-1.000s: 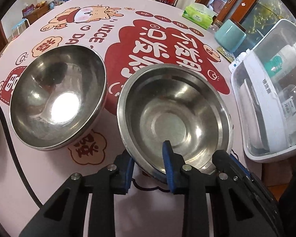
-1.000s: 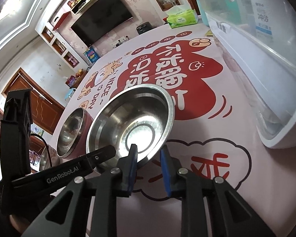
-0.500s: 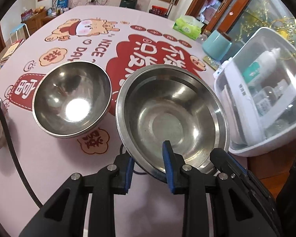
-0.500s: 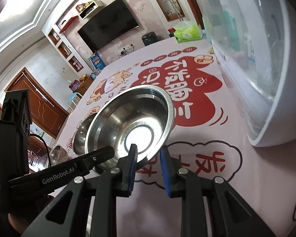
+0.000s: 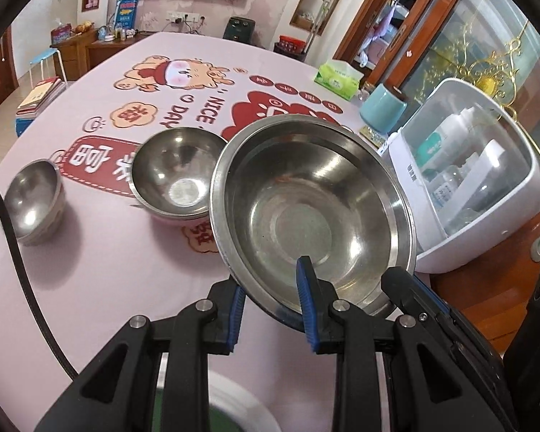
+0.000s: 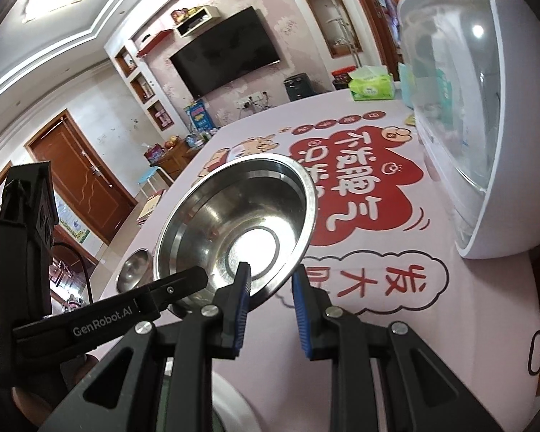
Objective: Organize plates and bowls
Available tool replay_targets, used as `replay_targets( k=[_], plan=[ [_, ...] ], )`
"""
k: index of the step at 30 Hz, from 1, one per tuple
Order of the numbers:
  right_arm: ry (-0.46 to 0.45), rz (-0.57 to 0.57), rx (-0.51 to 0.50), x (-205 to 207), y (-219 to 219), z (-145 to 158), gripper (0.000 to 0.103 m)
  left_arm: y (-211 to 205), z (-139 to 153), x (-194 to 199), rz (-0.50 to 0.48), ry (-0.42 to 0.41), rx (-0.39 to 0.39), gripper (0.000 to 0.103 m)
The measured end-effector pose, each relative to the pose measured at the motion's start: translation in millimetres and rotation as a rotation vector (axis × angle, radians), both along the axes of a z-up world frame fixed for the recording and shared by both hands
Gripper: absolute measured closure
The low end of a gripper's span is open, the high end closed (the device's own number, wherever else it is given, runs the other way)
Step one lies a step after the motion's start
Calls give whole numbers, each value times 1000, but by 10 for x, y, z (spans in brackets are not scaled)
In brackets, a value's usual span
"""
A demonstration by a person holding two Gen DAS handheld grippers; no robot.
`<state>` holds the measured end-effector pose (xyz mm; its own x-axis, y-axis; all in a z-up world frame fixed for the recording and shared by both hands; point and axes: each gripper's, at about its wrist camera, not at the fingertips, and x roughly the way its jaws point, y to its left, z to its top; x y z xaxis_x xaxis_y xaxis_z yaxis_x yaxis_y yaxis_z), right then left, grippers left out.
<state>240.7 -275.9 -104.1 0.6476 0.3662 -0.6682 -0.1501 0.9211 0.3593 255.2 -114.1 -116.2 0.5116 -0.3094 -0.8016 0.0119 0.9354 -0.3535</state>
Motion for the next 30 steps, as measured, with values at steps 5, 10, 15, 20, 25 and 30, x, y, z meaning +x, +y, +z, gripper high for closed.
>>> replay_targets(
  k=[5, 10, 15, 20, 25, 30],
  plan=[
    [-19, 44, -6, -133, 190, 91, 80, 203, 101, -216, 33, -25, 2, 77],
    [-32, 92, -5, -296, 419, 153, 80, 439, 181, -486, 73, -45, 10, 77],
    [-37, 156, -10, -460, 677, 187, 80, 706, 222, -750, 119, -51, 11, 77],
    [-29, 222, -25, -646, 944, 195, 80, 1000, 207, -1047, 170, -37, -2, 77],
    [-10, 277, -30, -807, 1217, 168, 80, 1250, 186, -1313, 206, -28, 5, 77],
    [14, 348, -52, -945, 1557, 132, 80, 1579, 121, -1577, 255, -5, -2, 76]
  ],
)
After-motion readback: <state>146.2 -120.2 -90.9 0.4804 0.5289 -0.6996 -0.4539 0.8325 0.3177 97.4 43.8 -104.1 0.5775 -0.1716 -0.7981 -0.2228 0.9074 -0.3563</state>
